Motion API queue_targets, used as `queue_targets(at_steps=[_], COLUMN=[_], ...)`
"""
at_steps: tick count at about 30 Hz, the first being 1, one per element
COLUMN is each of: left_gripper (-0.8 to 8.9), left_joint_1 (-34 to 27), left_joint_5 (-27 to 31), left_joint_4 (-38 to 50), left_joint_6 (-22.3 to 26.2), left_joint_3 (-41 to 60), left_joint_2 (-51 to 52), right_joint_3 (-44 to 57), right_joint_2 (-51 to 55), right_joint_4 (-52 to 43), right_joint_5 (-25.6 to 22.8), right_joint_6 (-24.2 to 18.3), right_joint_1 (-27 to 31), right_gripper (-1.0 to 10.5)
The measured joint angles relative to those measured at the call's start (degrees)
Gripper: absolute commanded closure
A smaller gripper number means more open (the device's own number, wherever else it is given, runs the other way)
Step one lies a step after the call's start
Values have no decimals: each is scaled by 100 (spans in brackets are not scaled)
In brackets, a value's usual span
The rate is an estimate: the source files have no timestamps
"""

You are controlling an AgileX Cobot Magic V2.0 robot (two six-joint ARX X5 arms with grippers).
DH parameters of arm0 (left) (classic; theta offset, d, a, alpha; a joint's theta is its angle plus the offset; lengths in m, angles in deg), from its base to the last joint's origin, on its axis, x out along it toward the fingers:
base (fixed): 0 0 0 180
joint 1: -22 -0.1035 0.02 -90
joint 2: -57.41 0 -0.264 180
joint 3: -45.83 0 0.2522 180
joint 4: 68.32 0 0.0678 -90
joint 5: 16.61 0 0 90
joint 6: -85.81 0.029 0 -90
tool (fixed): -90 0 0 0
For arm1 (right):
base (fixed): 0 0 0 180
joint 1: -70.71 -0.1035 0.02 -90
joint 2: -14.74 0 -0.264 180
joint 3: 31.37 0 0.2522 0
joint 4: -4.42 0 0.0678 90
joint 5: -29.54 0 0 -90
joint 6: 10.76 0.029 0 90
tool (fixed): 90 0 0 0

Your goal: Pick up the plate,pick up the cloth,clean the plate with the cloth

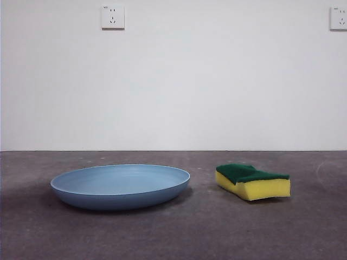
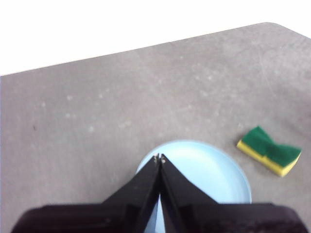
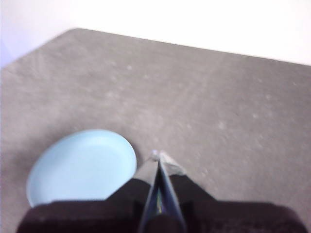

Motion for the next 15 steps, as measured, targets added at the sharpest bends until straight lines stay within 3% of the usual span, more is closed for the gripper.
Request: queue_targets(at_steps=[6,15], left_gripper=[821,817], left_joint_1=[0,0], left_joint_5=[-7,0], left_joint_4=[229,153], left_joint_6=[2,-114], left_joint_3=[859,850], left_joint_2=[555,570], right_joint_3=[1121,1139], right_joint_2=[522,476], right_joint_4=[-367,-391], right_joint_5=[-7,-7], right_joint_6=[-50,-59], right_joint_1=[-66,-66], right_gripper=[958,945])
